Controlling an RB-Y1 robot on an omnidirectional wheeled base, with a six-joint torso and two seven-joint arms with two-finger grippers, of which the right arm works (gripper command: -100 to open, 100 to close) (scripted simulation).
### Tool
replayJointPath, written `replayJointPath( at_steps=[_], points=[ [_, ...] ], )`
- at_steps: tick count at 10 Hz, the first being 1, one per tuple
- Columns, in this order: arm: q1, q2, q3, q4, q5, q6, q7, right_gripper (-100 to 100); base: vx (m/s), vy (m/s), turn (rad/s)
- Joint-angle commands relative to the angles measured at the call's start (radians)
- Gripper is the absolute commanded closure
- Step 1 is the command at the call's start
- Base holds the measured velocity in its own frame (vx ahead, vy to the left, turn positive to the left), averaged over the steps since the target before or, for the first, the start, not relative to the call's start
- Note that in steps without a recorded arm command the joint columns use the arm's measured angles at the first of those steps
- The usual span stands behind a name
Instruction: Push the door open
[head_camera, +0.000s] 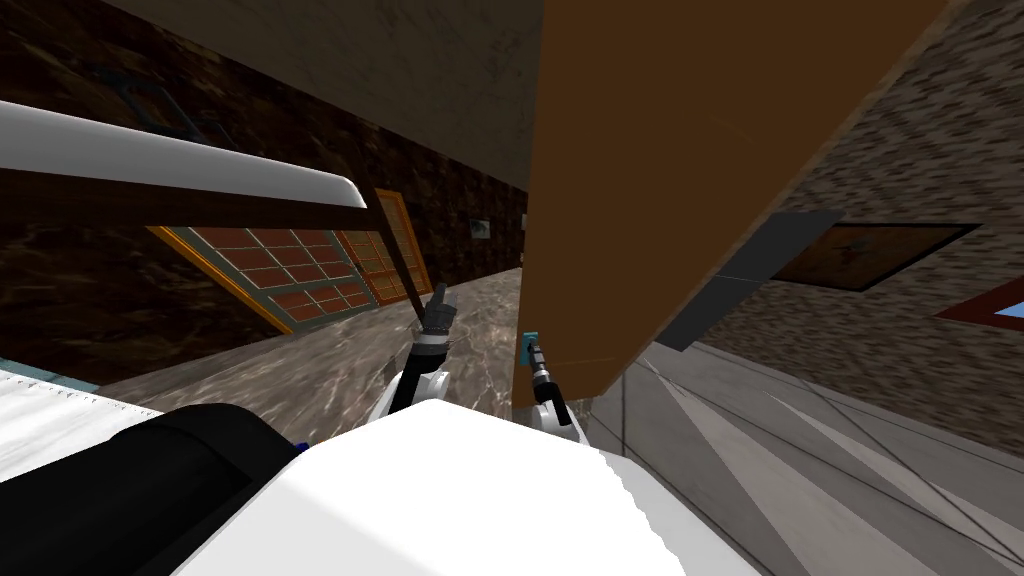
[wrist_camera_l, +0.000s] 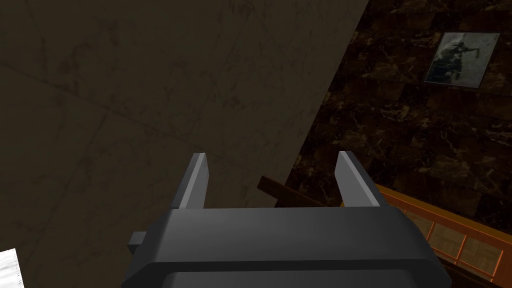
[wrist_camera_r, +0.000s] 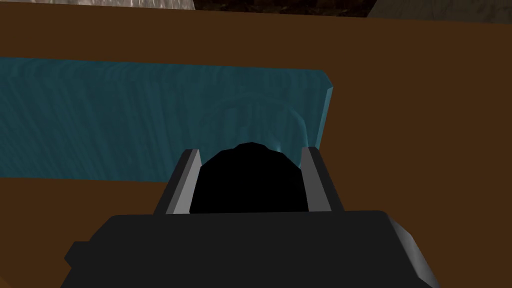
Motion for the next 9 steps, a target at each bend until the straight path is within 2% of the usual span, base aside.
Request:
replayJointPath(
  at_steps=[1, 4, 7, 8, 9],
  points=[
    [-0.004, -0.018, -0.018, -0.006, -0.007, -0.008, 0.006, 100, 0.192, 0.113, -0.151],
    [0.005, -0.025, -0.022, -0.017, -0.018, -0.008, 0.016, 100, 0.207, 0.091, -0.137],
    [0.015, 0.0, -0.027, -0.028, -0.031, -0.008, 0.026, 100, 0.21, 0.126, -0.202],
    [0.034, -0.027, 0.004, -0.036, -0.027, -0.015, 0.034, -100, -0.002, 0.031, -0.151],
    [0.052, -0.036, 0.026, -0.047, -0.026, -0.018, 0.042, -100, -0.121, -0.086, -0.128]
  ],
)
